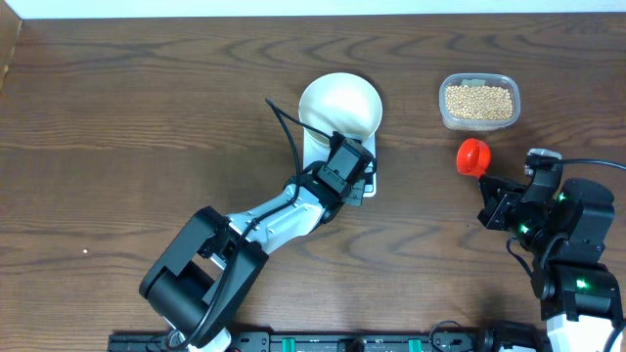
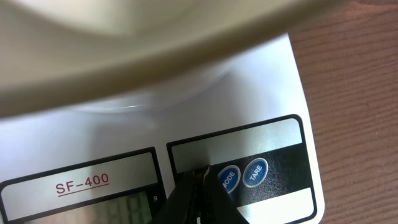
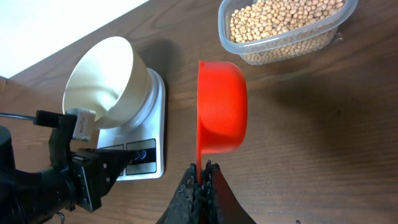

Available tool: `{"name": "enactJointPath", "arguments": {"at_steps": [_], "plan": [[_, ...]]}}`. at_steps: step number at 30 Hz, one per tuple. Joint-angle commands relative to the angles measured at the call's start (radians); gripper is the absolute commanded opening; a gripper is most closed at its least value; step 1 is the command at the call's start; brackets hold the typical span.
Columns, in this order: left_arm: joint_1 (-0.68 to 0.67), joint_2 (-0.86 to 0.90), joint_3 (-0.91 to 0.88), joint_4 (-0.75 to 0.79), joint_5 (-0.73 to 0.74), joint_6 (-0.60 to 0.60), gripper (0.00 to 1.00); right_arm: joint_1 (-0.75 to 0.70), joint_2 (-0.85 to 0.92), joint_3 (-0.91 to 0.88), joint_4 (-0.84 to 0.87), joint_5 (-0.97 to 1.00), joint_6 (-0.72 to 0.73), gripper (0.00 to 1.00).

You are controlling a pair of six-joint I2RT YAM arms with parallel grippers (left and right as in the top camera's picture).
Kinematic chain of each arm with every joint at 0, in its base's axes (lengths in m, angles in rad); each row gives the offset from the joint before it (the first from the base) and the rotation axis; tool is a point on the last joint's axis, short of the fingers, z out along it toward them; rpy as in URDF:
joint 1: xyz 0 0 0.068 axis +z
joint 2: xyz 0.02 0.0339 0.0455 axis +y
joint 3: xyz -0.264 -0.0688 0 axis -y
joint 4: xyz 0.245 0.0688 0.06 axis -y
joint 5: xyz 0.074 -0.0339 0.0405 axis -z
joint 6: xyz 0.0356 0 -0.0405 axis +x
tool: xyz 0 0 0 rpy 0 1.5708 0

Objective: Scoop item into bowl and weigh 50g on scale

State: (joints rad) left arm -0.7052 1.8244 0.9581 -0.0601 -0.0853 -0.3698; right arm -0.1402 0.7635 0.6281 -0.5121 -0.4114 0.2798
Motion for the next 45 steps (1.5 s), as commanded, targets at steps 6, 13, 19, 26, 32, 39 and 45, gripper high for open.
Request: {"name": "enactJointPath", "arguments": {"at_steps": [6, 13, 19, 26, 32, 39, 45], "plan": [[0.008, 0.062, -0.028, -0.045, -0.039, -0.009, 0.07, -0.005, -0.006, 0.013, -0.001, 0.002, -0.019, 0.01], [0.008, 0.062, -0.024, -0.044, -0.039, -0.009, 0.08, -0.005, -0.006, 0.013, -0.001, 0.002, -0.020, 0.01], [0.008, 0.062, -0.016, -0.044, -0.039, -0.009, 0.07, -0.005, -0.006, 0.013, -0.001, 0.002, -0.024, 0.01], [0.008, 0.060, -0.015, -0.044, -0.039, -0.009, 0.07, -0.005, -0.006, 0.013, -0.001, 0.002, -0.024, 0.01], [0.008, 0.013, -0.013, -0.050, -0.039, -0.009, 0.07, -0.005, -0.006, 0.013, -0.001, 0.002, -0.024, 0.01], [0.008, -0.055, -0.013, -0.052, -0.039, -0.008, 0.07, -0.005, -0.006, 0.013, -0.001, 0.002, -0.024, 0.01], [0.008, -0.047, -0.013, -0.048, -0.039, 0.018, 0.07, -0.005, -0.006, 0.013, -0.001, 0.002, -0.024, 0.01]]}}
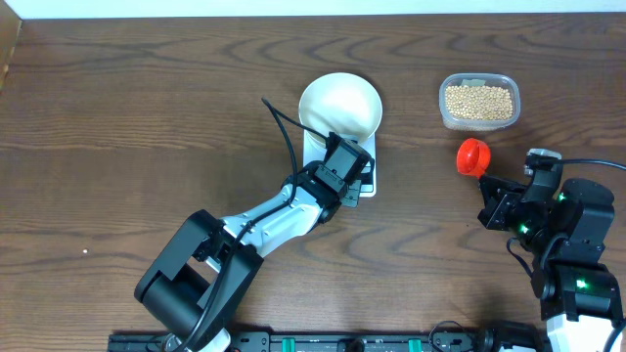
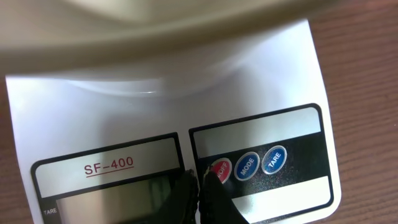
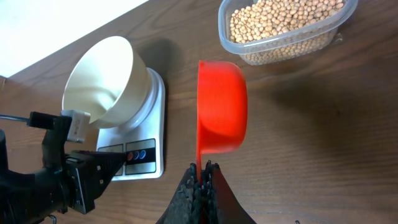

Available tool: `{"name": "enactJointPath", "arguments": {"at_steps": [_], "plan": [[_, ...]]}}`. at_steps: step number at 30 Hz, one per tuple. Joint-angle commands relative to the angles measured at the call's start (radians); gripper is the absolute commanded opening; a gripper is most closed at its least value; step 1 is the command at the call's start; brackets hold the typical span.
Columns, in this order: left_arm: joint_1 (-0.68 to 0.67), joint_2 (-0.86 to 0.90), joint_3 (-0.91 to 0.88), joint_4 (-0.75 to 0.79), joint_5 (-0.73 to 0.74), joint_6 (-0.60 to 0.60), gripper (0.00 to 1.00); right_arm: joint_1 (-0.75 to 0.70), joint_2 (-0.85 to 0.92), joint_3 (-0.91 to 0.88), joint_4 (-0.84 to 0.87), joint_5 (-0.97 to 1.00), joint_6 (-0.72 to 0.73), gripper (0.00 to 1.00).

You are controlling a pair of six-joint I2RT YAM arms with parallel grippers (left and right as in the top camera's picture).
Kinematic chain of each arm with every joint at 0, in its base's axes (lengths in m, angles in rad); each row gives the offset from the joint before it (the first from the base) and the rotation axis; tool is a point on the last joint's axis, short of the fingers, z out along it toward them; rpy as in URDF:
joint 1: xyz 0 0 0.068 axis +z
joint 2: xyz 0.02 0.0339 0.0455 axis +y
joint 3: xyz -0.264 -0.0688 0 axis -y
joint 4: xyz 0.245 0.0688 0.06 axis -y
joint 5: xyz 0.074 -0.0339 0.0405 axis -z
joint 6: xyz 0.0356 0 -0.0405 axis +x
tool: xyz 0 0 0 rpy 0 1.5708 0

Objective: Scoop item into bowl and weigh 50g on scale

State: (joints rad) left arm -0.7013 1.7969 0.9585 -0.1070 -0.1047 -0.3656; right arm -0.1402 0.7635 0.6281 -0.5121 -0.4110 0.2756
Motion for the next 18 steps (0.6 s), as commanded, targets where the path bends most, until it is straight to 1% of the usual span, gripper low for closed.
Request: {"name": "enactJointPath", "arguments": {"at_steps": [1, 18], "plan": [[0.004, -0.017, -0.014, 0.000, -0.019, 0.014, 0.07, -0.005, -0.006, 0.013, -0.001, 0.002, -0.019, 0.01], [0.004, 0.021, -0.015, 0.024, 0.012, 0.013, 0.07, -0.005, -0.006, 0.013, -0.001, 0.002, -0.019, 0.01]]}}
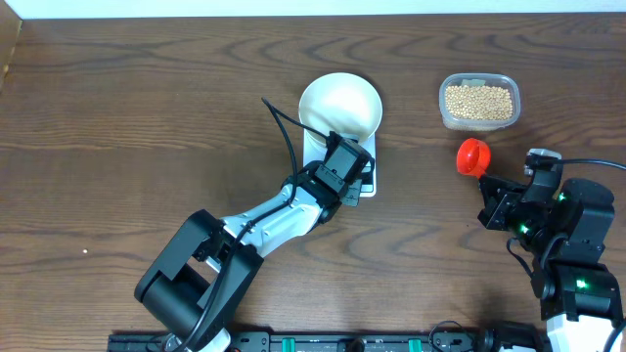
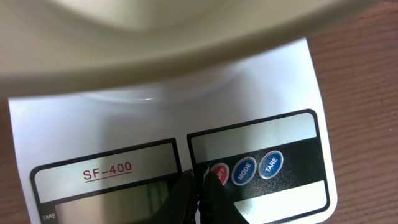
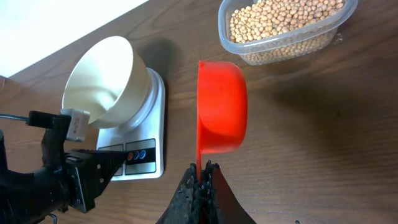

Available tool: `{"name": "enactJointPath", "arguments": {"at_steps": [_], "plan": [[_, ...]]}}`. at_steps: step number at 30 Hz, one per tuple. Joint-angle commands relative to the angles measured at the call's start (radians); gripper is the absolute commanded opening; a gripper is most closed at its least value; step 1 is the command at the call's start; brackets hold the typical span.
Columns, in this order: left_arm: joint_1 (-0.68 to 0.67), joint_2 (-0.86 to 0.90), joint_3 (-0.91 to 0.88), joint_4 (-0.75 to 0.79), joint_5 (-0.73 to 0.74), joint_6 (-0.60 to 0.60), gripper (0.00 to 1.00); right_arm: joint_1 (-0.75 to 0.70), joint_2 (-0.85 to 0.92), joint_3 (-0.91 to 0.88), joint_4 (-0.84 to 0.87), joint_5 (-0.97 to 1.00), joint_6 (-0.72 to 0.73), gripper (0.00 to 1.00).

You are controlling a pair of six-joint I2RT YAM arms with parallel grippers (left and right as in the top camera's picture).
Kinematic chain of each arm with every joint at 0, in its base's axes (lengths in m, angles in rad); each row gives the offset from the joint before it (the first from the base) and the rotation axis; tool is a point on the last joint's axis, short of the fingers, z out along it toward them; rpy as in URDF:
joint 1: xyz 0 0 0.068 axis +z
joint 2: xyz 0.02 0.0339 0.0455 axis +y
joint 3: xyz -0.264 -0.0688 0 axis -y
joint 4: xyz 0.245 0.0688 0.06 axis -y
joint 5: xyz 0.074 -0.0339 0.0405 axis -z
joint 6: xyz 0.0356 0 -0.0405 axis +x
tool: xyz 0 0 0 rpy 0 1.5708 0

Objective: Scoop item into bowl and weigh 50g on scale

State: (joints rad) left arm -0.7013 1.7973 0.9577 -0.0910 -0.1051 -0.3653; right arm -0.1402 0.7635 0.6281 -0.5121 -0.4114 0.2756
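Observation:
A cream bowl [image 1: 339, 106] stands on the white SF-400 scale [image 2: 261, 87]. My left gripper [image 2: 199, 176] is shut, its tips at the scale's panel beside the red button [image 2: 221, 172], left of the MODE and TARE buttons. My right gripper [image 3: 203, 167] is shut on the handle of the red scoop [image 3: 222, 106], held on its side and empty above the table. A clear tub of soybeans [image 1: 478, 101] sits at the back right, also seen in the right wrist view [image 3: 283, 25].
The left arm's cable [image 1: 284, 122] arcs over the table left of the bowl. The table's far edge meets a white surface [image 3: 56, 28] behind the scale.
My left gripper has shifted very slightly on the scale's panel, staying by the red button. The right gripper and scoop have not moved.
My left gripper's shut tips were first over the panel just left of the MODE button. Then they stood by the red button, where they remain. The right gripper has held the empty red scoop still near the bean tub throughout.

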Motion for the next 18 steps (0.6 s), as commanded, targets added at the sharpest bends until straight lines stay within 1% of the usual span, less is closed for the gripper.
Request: {"name": "enactJointPath", "arguments": {"at_steps": [1, 18], "plan": [[0.004, 0.026, -0.014, 0.014, 0.016, 0.013, 0.07, -0.005, -0.006, 0.013, -0.001, 0.002, -0.019, 0.01], [0.003, 0.080, -0.014, 0.032, 0.020, 0.013, 0.08, -0.005, -0.006, 0.013, -0.001, 0.002, -0.020, 0.01]]}}
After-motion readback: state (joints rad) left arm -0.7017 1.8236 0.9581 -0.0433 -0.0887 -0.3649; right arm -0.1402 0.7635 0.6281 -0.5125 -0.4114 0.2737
